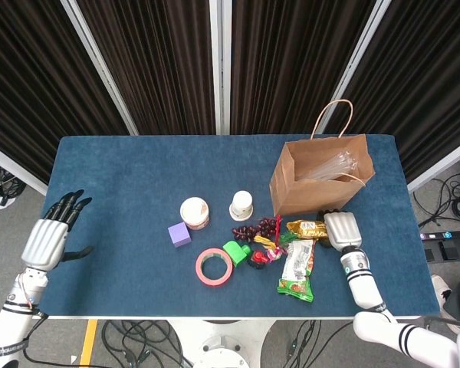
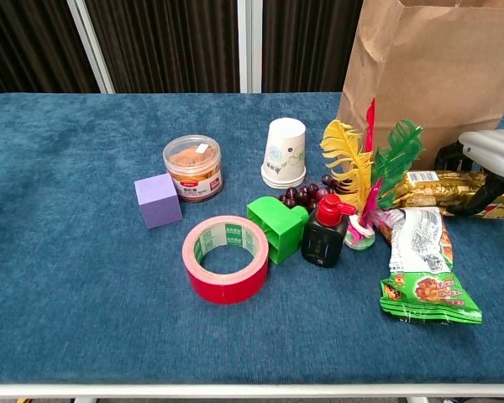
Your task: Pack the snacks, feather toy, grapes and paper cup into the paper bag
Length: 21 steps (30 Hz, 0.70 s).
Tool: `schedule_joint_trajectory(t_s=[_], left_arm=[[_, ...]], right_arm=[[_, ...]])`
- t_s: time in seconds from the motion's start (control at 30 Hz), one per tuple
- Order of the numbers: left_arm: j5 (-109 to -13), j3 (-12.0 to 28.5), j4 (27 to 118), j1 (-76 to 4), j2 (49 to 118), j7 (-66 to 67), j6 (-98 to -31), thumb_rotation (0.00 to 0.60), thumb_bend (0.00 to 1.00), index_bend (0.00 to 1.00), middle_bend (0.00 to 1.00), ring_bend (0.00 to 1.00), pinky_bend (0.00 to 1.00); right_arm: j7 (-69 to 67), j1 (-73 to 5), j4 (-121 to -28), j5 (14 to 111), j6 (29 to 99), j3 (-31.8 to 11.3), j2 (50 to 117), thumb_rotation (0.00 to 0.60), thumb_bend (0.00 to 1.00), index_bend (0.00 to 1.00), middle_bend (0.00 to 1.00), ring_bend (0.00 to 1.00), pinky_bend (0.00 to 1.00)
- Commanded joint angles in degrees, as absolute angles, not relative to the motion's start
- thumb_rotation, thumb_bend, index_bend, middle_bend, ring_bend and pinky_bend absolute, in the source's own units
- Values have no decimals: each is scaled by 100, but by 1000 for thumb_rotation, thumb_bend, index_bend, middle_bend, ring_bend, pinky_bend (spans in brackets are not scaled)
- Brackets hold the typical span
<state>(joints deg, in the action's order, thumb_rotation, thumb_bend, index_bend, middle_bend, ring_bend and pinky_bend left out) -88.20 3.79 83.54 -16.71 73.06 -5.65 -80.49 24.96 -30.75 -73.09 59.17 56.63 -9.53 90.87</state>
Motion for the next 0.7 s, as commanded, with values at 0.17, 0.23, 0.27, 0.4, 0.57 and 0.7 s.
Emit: schedule_joint_trajectory(t_s=[0.17,0.23,0.27,0.4,0.57,0.7], left_arm=[[-8837,397,8383,-1687,7313,-553,-8061,600,147,161,136,52,182],[-8843,403,8397,-1692,7317,-540,-8065,600,146,161,136,52,183],[-8845,404,8402,-1692,7317,-535,-8069,600,146,161,136,52,182],[-8845,420,8432,-1704,7322,-508,-8073,600,147,161,136,52,183],[-8855,436,8480,-1728,7315,-450,-8065,600,147,161,136,51,182],[-8866,450,8522,-1742,7311,-400,-8074,599,147,161,136,52,182]], right_arm=[[2540,-2906,-8009,6190,6166,-938,8606,600,276,586,443,365,539],[2529,-2852,-8281,6296,6331,-952,8416,600,277,587,443,366,539],[2521,-2826,-8398,6350,6406,-953,8337,600,278,587,444,366,540],[2497,-2741,-8982,6661,6737,-983,7971,600,280,587,444,366,540],[2656,-2728,-10043,7123,7115,-1083,7477,600,280,588,445,366,540],[2882,-2809,-10969,7442,7269,-1203,7179,600,280,588,445,366,542]])
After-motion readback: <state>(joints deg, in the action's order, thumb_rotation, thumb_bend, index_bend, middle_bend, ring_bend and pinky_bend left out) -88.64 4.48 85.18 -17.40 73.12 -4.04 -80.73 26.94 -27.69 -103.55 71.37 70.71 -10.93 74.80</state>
